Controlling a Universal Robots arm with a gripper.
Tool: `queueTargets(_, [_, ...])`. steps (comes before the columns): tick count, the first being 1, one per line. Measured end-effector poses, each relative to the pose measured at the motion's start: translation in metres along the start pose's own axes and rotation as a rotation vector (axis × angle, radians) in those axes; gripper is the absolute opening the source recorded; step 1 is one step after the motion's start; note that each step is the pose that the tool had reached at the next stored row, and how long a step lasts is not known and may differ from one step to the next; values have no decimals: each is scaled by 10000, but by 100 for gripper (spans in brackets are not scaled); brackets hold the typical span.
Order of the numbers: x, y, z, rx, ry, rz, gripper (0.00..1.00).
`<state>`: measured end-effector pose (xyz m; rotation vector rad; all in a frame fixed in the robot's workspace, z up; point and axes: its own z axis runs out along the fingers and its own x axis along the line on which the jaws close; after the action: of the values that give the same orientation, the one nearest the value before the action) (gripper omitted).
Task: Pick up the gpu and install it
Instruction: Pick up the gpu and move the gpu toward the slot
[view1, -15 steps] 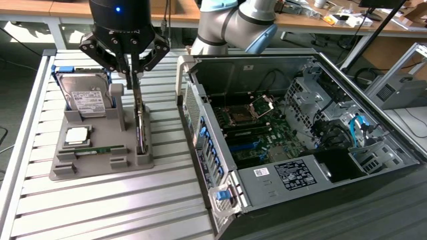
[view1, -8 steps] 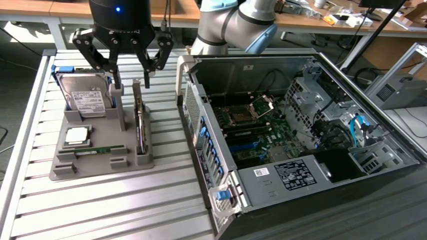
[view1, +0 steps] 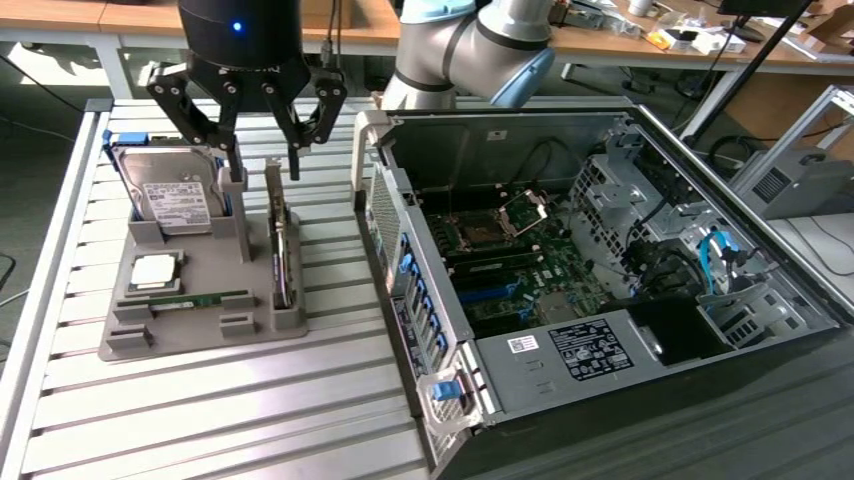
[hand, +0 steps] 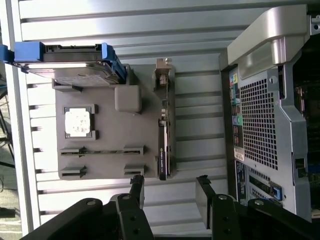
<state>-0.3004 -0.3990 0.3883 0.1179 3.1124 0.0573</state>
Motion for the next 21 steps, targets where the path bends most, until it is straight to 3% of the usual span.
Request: queueTargets(21, [1,-2,41,-31,3,1,54])
